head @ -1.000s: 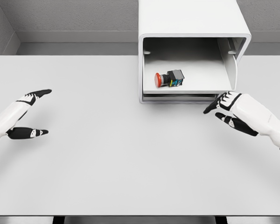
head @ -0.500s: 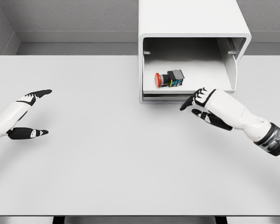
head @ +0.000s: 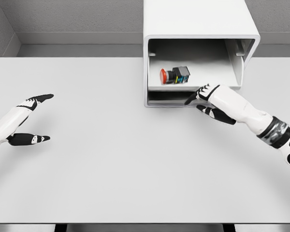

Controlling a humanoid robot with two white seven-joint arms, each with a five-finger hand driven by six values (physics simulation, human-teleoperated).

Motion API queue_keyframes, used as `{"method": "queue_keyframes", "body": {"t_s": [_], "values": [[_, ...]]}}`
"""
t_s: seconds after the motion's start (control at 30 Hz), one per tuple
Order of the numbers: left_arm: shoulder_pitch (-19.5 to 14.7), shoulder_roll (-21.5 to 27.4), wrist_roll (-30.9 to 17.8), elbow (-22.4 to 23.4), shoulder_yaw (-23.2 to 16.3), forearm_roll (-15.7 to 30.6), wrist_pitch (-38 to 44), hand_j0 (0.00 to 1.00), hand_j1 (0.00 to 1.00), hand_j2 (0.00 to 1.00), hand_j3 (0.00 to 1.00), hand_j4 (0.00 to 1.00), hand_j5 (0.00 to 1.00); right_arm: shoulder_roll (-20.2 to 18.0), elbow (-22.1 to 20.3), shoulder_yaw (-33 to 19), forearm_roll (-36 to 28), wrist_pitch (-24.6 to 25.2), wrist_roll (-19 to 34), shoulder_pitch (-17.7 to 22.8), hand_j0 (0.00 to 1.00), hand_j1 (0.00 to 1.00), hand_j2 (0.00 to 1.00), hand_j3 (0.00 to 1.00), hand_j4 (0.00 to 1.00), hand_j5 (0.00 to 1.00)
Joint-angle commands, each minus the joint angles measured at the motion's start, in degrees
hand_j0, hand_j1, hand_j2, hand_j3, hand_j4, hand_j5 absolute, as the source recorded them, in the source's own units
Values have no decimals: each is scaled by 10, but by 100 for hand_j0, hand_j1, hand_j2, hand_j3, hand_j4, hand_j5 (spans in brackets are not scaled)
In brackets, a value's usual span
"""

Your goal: Slide open multi-storey tabletop storage cabinets and put open load switch and slide close multi-storey tabletop storage cabinets

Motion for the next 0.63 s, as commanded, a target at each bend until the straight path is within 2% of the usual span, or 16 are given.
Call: {"method": "queue_keyframes", "body": {"t_s": [0.0,0.13,0.23,0.3,0.43,0.5,0.6], "values": [[0,1,0,0,0,4,1,100,100,100,100,100,100,1,14,2,-4,0,0,-2,58,58,58,58,58,58],[0,1,0,0,0,4,1,100,100,100,100,100,100,1,32,2,-4,0,0,-17,59,59,59,59,59,59],[0,0,0,0,0,4,1,100,100,100,100,100,100,-8,12,-1,-8,0,-1,-7,60,60,60,60,60,60],[0,1,0,0,-1,4,1,100,100,100,100,100,100,-61,-12,-5,-22,0,-4,12,61,61,61,61,61,61],[0,1,0,0,0,4,1,100,100,100,100,100,100,-153,-7,-10,-52,0,-6,36,62,62,62,62,62,62],[0,1,0,0,0,4,1,100,100,100,100,100,100,-164,-7,-49,-56,0,-5,68,62,62,62,62,62,62],[0,1,0,1,0,4,1,100,100,100,100,100,100,-167,-7,-51,-56,0,-5,71,62,62,62,62,62,62]]}}
